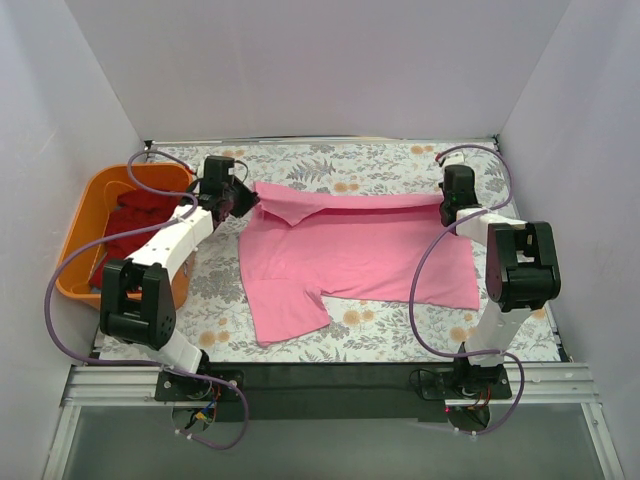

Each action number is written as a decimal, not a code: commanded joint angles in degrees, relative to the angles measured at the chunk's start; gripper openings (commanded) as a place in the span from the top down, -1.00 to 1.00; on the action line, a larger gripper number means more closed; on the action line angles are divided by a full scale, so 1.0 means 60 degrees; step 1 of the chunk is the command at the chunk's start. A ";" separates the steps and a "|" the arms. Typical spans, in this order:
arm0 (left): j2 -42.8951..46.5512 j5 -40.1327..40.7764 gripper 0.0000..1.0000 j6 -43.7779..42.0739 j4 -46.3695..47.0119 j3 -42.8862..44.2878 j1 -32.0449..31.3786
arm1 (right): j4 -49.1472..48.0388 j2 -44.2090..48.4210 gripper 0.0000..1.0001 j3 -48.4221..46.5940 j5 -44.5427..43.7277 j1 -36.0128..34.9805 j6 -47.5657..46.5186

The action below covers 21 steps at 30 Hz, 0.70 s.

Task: Fold and stack the t-shirts
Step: Fold the tshirt

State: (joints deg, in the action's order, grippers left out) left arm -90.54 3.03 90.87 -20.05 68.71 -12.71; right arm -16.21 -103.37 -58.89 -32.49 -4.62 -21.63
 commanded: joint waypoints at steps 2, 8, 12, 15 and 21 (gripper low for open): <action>0.0340 -0.0109 1.00 0.0339 0.0354 -0.0683 0.0068 | -0.0053 0.0252 0.97 0.0133 -0.0210 0.0023 0.0440; 0.0222 -0.0138 1.00 0.0265 0.0529 -0.1401 0.0068 | 0.0254 0.0222 0.89 0.0499 -0.0224 0.0023 0.1011; 0.0310 -0.0314 0.54 0.0149 0.0632 -0.1665 0.0068 | 0.0737 0.0324 0.63 0.0529 -0.0297 0.0023 0.1567; 0.0544 -0.0490 -0.01 0.0002 0.0661 -0.1856 0.0068 | 0.1396 0.0602 0.35 0.0499 -0.0328 0.0023 0.2226; 0.1204 0.0153 -0.39 -0.0642 0.0647 -0.1901 0.0068 | 0.2144 0.1831 -0.10 0.0587 0.0490 0.0023 0.3383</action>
State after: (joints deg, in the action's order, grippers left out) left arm -88.07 1.17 89.97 -17.28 56.82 -12.62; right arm -4.54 -97.80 -55.27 -31.83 -4.60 -7.14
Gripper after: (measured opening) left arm 0.678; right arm 0.535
